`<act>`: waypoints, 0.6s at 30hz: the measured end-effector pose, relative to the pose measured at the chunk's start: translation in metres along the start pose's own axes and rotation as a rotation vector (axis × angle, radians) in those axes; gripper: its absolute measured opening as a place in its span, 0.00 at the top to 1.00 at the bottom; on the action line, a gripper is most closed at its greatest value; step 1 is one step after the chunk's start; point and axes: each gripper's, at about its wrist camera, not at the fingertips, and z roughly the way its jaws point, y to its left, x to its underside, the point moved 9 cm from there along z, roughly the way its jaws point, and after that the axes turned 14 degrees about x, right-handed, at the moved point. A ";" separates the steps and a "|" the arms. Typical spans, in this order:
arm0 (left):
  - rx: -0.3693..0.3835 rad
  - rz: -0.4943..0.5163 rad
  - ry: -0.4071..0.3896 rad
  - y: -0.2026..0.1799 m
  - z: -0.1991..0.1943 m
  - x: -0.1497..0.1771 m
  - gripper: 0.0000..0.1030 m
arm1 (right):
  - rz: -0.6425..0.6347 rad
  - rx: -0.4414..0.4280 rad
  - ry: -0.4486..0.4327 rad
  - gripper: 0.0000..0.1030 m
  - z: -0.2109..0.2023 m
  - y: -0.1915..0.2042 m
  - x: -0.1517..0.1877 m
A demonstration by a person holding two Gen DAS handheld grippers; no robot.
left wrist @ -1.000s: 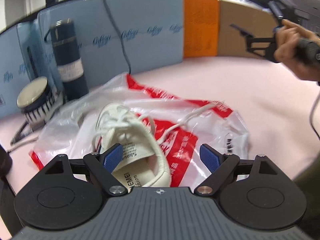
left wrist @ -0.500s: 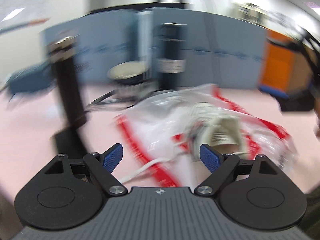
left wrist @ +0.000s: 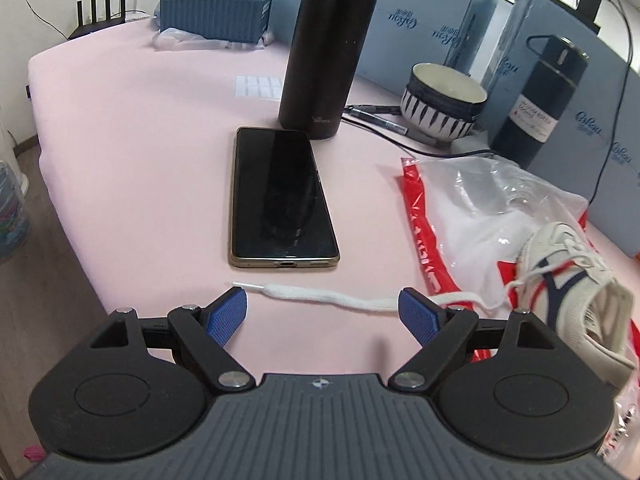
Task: Lace up shoes with both hands
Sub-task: 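Carry the lace end toward the phone with the left tool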
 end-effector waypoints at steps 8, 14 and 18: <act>0.120 0.064 -0.038 -0.021 0.014 -0.001 0.94 | 0.012 0.019 -0.024 0.14 -0.001 -0.009 -0.005; 0.146 0.087 0.016 -0.038 0.015 -0.006 0.93 | 0.019 0.028 -0.040 0.14 -0.002 -0.013 -0.009; 0.006 0.079 0.044 -0.031 0.019 -0.008 0.33 | 0.023 0.031 -0.055 0.14 -0.004 -0.014 -0.011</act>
